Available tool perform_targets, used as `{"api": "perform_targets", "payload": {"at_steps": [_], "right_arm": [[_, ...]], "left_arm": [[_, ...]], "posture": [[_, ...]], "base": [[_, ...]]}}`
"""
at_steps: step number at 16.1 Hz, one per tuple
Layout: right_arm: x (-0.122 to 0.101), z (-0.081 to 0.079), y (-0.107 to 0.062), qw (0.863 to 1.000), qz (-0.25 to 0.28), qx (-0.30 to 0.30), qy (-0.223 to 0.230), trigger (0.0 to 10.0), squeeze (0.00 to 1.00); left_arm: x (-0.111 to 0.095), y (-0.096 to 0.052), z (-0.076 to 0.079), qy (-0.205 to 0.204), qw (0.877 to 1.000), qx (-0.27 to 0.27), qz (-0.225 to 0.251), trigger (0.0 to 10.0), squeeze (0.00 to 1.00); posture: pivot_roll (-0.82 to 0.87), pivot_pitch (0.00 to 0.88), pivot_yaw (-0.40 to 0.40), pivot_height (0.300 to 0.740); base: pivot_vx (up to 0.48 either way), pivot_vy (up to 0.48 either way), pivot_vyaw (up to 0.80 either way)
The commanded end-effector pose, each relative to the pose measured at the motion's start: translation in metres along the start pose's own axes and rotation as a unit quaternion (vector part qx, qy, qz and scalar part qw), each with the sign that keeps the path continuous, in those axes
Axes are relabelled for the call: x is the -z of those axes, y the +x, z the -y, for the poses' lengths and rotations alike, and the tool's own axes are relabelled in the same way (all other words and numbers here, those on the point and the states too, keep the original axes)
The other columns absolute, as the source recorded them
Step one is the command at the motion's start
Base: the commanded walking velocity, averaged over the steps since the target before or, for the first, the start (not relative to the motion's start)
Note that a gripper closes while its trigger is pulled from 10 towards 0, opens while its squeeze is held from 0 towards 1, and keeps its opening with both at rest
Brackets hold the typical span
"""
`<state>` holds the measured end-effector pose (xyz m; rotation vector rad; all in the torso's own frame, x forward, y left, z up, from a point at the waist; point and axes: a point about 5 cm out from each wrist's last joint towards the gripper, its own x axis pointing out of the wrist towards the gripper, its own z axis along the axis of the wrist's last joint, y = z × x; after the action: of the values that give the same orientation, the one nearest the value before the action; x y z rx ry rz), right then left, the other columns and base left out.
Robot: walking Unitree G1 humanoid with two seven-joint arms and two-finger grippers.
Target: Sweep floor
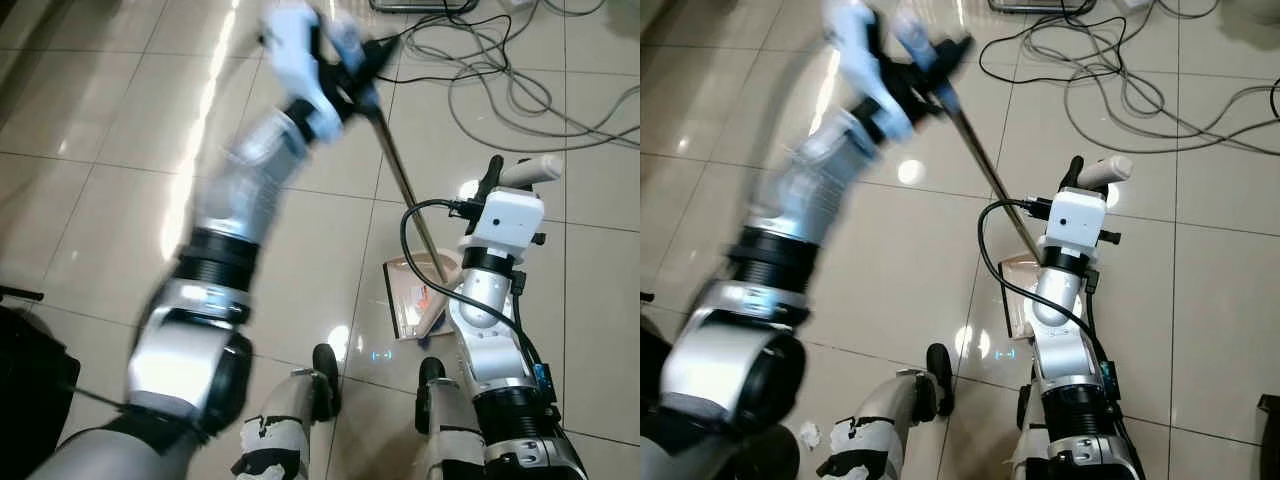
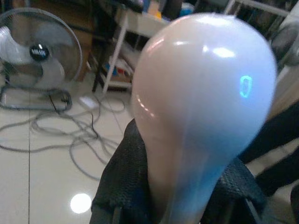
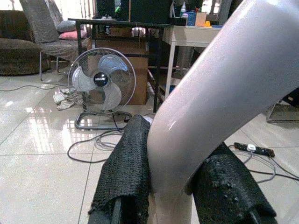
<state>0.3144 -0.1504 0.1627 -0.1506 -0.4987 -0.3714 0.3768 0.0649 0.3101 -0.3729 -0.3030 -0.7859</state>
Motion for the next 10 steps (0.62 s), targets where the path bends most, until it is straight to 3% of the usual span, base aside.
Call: {"api": "perform_targets", "payload": {"at_steps": [1,3,4,7,10], "right_arm": [[0.012,-0.003,-0.011,0.999,-0.034,-0.010,0.007,10.0,0.00],[0.012,-0.002,-0.011,0.999,-0.035,-0.010,0.007,10.0,0.00],[0.014,0.000,-0.012,0.999,-0.038,-0.010,0.006,10.0,0.00],[0.017,0.003,-0.012,0.999,-0.041,-0.012,0.005,10.0,0.00],[0.018,0.008,-0.011,0.999,-0.043,-0.006,0.012,10.0,0.00]], "left_arm": [[-0.016,0.000,0.003,-0.038,0.999,0.013,0.031,10.0,0.00],[-0.026,-0.003,0.001,-0.027,0.999,0.018,0.035,10.0,0.00],[-0.044,-0.008,-0.006,0.004,0.999,0.024,0.034,10.0,0.00],[-0.063,-0.015,-0.011,0.034,0.999,0.019,0.031,10.0,0.00],[-0.086,-0.022,-0.028,0.131,0.990,-0.015,0.042,10.0,0.00]], "posture": [[0.08,0.386,0.204,0.740],[0.08,0.385,0.202,0.740],[0.08,0.378,0.198,0.740],[0.09,0.363,0.192,0.740],[0.08,0.345,0.182,0.740]], "base": [[0.000,0.000,0.00],[0.000,0.000,0.00],[0.000,0.000,0.00],[0.000,0.000,0.00],[0.000,0.000,0.00]]}}
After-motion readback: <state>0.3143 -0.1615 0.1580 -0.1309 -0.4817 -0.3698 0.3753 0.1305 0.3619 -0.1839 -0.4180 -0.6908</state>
